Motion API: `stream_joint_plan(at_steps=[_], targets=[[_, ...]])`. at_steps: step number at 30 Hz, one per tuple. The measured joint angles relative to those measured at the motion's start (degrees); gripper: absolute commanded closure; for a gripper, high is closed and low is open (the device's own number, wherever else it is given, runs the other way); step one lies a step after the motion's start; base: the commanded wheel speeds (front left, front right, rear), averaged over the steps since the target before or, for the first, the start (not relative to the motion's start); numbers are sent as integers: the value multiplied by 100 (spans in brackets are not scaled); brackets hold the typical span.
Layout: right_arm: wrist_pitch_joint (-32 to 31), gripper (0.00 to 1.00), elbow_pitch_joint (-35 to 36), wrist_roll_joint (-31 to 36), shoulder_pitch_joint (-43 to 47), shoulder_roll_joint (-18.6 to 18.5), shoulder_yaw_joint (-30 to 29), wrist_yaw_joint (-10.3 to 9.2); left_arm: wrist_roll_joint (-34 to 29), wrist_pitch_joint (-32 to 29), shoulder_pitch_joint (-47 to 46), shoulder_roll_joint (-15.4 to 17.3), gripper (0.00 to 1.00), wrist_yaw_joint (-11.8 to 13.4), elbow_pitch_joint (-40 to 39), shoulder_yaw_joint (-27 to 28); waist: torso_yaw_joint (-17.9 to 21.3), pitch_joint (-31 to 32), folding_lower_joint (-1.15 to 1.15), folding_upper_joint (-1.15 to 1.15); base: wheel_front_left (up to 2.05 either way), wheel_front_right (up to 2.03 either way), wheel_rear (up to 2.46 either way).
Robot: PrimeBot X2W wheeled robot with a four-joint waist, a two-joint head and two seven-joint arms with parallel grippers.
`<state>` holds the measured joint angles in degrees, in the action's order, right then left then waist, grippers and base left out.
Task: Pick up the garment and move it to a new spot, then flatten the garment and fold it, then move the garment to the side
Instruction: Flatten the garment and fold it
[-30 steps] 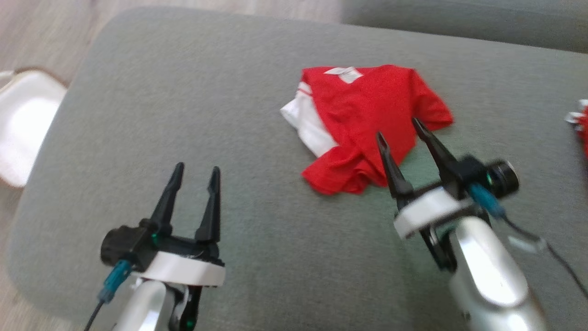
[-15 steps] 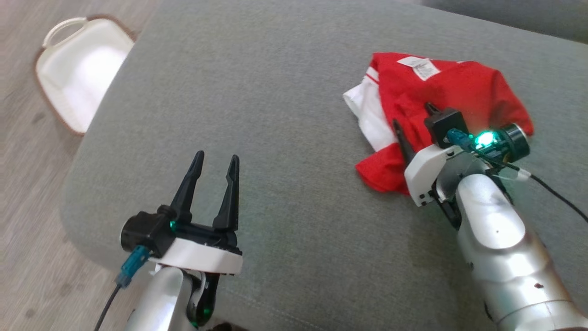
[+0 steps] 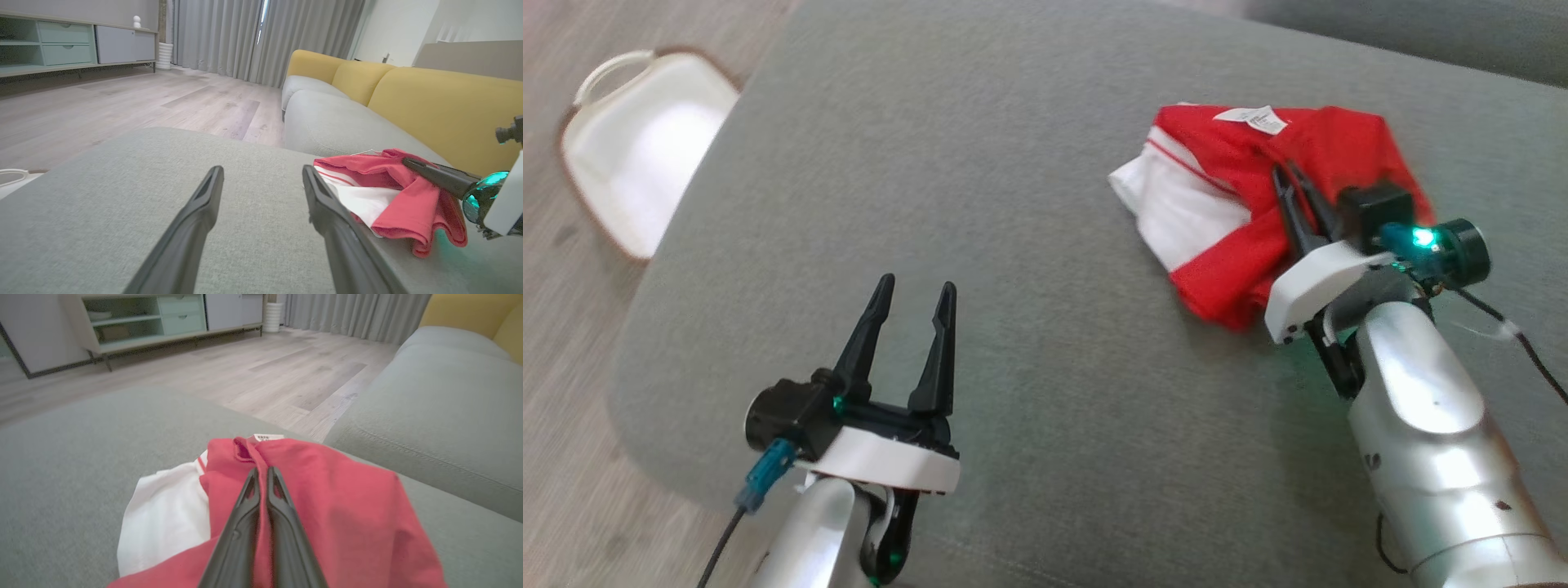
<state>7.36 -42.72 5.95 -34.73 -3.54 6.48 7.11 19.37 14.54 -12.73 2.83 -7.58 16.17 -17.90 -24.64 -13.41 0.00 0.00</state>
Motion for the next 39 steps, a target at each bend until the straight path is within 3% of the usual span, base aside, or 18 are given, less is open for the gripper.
stream_joint_plan(at_steps=[7, 14, 15, 16, 17, 18, 20, 25, 30, 39], targets=[[279, 100, 359, -1101, 264, 1, -182, 0, -30, 0, 77, 29, 0, 0, -19, 126, 507, 246, -1, 0, 0, 0, 0], [65, 100, 260, -801, 519, 7, -944, 0, -80, 0, 188, 30, 0, 0, -55, 131, 965, 443, 0, 0, 0, 0, 0], [62, 84, 220, -705, 504, 8, -1100, 0, -80, 0, 188, 29, 0, 0, -56, 131, 1004, 462, 0, 0, 0, 0, 0], [63, 96, 191, -647, 497, 8, -1233, 0, -80, 0, 188, 30, 0, 0, -56, 131, 1033, 479, -1, 0, 0, 0, 0], [65, 98, 174, -536, 497, 8, -1361, 0, -80, 0, 188, 30, 0, 0, -56, 131, 1055, 493, -1, 0, 0, 0, 0], [70, 77, 157, -393, 495, 8, -1473, 0, -80, 0, 190, 30, 0, 0, -56, 132, 1073, 505, 0, 0, 0, 0, 0], [121, 0, 153, -118, 495, 10, -1672, 0, -78, 0, 192, 31, 0, 0, -56, 143, 1107, 531, 0, 0, 0, 0, 0], [307, 0, 191, -30, 499, 12, -1610, 0, -77, 0, 264, 45, 0, 0, -55, 237, 1194, 599, 0, 0, 0, 0, 0], [563, 0, 644, -294, 703, 13, -1167, 0, -79, 0, 355, 81, 0, 0, -64, 348, 1365, 703, 0, 0, 0, 0, 0], [687, 0, 1927, -1060, 2229, 41, -280, 0, -129, 0, 446, 100, 0, 0, -160, 503, 1767, 853, -1, 0, 0, 0, 0]])
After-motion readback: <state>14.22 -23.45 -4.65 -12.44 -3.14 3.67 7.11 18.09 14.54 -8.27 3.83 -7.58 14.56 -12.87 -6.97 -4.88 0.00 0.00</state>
